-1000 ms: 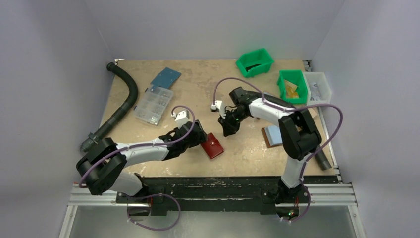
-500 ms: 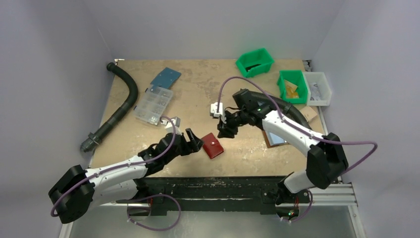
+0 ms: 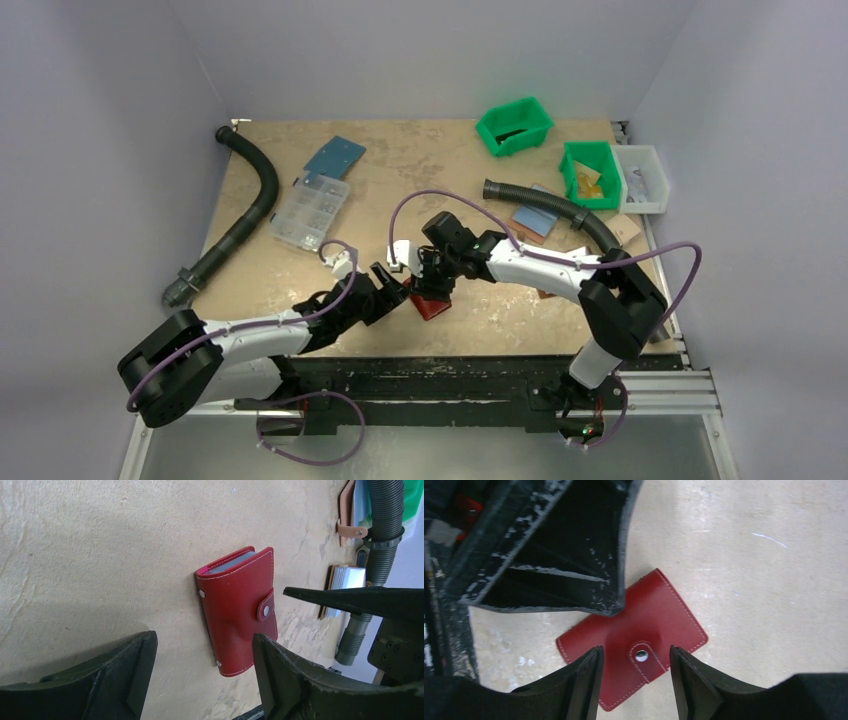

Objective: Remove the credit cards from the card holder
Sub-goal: Open the card holder at the center of the board.

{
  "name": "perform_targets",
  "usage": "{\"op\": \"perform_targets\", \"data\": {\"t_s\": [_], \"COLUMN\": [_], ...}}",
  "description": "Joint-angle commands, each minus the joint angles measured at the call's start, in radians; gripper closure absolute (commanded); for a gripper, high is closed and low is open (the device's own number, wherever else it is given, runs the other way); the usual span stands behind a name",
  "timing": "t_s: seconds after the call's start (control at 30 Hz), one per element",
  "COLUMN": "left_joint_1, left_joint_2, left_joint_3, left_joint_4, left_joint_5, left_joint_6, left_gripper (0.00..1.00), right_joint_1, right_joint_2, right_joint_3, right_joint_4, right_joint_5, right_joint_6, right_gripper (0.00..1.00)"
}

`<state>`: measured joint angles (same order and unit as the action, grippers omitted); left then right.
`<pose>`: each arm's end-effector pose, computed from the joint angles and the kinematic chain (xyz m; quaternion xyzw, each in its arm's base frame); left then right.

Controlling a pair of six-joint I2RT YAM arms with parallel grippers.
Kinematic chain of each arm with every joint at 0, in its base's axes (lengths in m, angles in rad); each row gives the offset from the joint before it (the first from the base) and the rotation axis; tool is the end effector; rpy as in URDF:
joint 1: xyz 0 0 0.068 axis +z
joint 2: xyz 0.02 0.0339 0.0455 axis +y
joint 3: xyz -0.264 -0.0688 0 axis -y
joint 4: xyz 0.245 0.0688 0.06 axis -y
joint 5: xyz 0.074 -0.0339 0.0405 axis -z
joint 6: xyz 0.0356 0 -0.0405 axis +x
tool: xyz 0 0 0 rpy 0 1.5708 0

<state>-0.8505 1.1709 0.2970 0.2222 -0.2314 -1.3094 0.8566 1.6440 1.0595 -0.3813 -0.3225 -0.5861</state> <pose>0.1426 -0.1501 0.1414 -0.2523 0.8553 -0.3398 0.2989 0.2129 0.2628 0.2030 -0.6582 0.6759 0.1915 0.2707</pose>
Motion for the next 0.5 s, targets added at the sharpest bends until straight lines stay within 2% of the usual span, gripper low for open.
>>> {"op": "perform_targets", "data": {"t_s": [0.0,0.47], "left_joint_1": [0.004,0.004], "left_joint_2": [0.006,-0.009], "left_joint_3": [-0.01,-0.056], "left_joint_4": [0.029,0.067], "left_joint_5": [-0.017,-0.008], "left_joint_6": [-0.076,-0.15], "left_gripper": [0.27,0.3], "right_joint_1": [0.01,0.028], "right_joint_2": [0.009,0.078], "right_joint_3": [0.0,0.003], "right_joint_4": [0.068,0.071], "right_joint_5": [0.114,0.16], "right_joint_6": [0.029,0.037], "right_gripper": [0.42,0.43]}}
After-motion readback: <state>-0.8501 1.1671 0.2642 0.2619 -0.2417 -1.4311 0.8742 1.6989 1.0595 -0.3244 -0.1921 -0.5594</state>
